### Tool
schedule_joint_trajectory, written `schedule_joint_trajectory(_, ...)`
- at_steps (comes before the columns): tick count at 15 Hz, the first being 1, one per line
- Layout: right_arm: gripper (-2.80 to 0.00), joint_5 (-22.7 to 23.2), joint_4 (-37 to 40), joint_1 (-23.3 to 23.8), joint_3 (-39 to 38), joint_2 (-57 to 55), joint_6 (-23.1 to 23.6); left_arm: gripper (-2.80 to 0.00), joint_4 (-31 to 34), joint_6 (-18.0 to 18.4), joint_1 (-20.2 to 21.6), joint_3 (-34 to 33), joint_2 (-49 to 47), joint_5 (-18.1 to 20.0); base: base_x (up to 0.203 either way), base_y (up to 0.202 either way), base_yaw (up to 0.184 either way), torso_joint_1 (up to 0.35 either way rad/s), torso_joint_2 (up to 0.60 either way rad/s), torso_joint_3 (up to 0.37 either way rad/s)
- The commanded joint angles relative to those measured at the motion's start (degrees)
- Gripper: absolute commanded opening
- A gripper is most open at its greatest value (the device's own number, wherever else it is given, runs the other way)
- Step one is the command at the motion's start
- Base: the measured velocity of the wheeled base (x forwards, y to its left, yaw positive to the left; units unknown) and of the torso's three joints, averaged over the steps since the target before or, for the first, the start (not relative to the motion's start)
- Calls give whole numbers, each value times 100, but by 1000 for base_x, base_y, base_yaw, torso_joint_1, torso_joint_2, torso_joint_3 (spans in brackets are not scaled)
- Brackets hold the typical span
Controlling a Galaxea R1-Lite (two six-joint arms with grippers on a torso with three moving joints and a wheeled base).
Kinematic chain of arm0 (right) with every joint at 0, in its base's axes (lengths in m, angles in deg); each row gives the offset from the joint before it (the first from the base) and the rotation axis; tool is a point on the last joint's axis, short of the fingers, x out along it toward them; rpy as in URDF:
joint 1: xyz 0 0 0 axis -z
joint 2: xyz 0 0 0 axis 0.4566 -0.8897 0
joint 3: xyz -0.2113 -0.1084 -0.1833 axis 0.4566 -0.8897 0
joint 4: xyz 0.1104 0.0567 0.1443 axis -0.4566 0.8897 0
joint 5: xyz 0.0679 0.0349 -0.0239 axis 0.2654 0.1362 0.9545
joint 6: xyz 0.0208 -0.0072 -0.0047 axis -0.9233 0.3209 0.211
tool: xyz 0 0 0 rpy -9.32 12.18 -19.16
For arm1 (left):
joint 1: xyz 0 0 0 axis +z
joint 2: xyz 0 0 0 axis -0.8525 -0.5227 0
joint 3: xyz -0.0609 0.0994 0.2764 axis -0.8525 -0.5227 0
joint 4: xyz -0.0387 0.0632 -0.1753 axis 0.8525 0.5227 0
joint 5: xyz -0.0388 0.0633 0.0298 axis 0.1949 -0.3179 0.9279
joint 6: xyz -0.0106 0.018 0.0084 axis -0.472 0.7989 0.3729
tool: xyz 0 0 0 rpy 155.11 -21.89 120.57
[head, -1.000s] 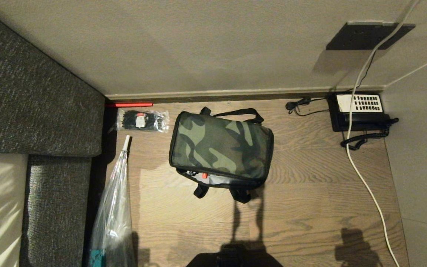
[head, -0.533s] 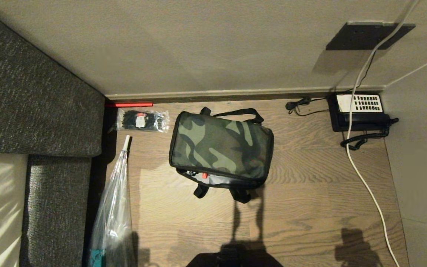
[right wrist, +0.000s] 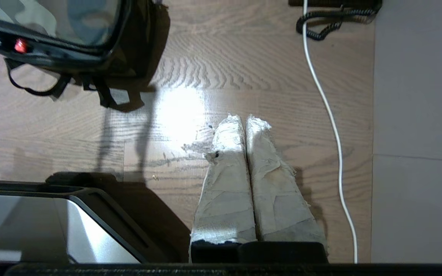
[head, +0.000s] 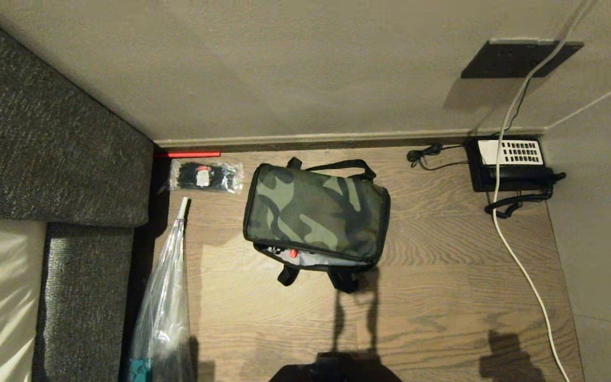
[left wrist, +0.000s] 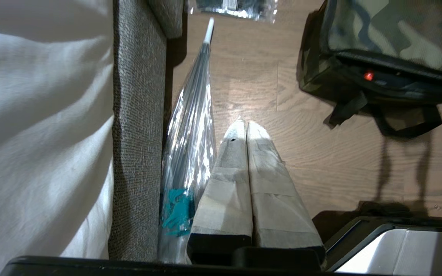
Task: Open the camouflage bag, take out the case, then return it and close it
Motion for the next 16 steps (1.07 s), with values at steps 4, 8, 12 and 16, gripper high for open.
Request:
schedule_joint_trajectory(4,-280,4,0,-3,-3,10,4,-280,2,-11,-3,-18,5,-11,0,0,0,3,5,196)
schedule_joint_trajectory(8,-280,4,0,-3,2,2,4,-280,-7,-12,-7,-18,11,-11,0,0,0,1,4,199)
schedule_joint_trajectory(12,-280,4,2,-3,-2,7,4,-280,-7,-11,-7,-18,11,-11,0,0,0,2,5,207)
schedule_joint_trajectory(16,-280,4,0,-3,0,10,4,-280,-7,-11,-7,-18,11,-11,0,0,0,3,1,196)
